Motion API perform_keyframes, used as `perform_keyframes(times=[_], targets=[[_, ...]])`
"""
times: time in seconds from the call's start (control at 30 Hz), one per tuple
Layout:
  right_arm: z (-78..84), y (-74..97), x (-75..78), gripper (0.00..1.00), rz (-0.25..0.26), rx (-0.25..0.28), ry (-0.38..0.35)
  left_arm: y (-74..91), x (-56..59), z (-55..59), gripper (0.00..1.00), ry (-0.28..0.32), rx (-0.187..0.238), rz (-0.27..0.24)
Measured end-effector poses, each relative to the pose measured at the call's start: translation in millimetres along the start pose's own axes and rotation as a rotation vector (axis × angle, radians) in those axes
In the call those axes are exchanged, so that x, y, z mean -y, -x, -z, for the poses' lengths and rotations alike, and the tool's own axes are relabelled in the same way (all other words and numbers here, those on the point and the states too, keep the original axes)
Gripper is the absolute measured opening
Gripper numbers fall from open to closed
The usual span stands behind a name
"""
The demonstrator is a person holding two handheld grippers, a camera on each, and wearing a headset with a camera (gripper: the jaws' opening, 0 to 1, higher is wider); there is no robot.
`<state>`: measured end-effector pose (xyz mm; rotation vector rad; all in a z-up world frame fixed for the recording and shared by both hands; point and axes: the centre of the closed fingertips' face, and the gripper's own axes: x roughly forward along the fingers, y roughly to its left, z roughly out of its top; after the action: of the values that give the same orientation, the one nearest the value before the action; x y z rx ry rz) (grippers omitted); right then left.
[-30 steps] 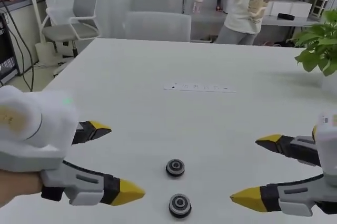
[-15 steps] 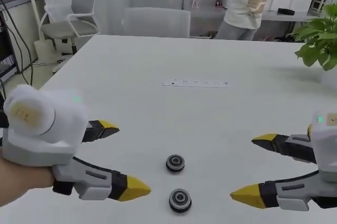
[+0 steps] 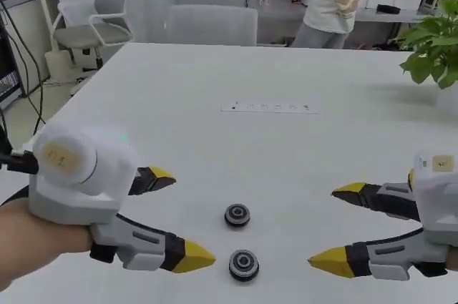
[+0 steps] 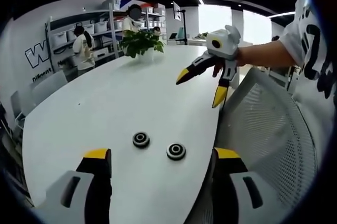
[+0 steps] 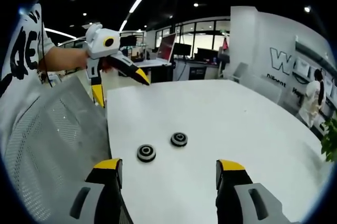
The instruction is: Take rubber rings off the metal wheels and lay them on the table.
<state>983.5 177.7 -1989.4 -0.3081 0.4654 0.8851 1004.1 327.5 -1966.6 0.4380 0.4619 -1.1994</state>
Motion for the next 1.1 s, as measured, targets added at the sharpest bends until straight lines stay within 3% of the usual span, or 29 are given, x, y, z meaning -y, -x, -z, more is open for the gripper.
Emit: perform_keyframes(times=[0.57,0.9,1.1], targets=[[22.1,-22.1,-7.7,0.64,-0.076,-0.031,0.014,-24.3,6.7,26.6,0.67,-0.023,-0.06,0.074],[30.0,-32.6,-10.2,0.6,-0.129,-0.076,0.064,-35.3,9.5,31.2,0.63,-0.023,-0.068,0.111],[29.3,-38.4,-13.1,0.54,-0.163,-0.075,0.084,-39.5,10.2,31.9,0.59,-0.016,-0.067,0.13]])
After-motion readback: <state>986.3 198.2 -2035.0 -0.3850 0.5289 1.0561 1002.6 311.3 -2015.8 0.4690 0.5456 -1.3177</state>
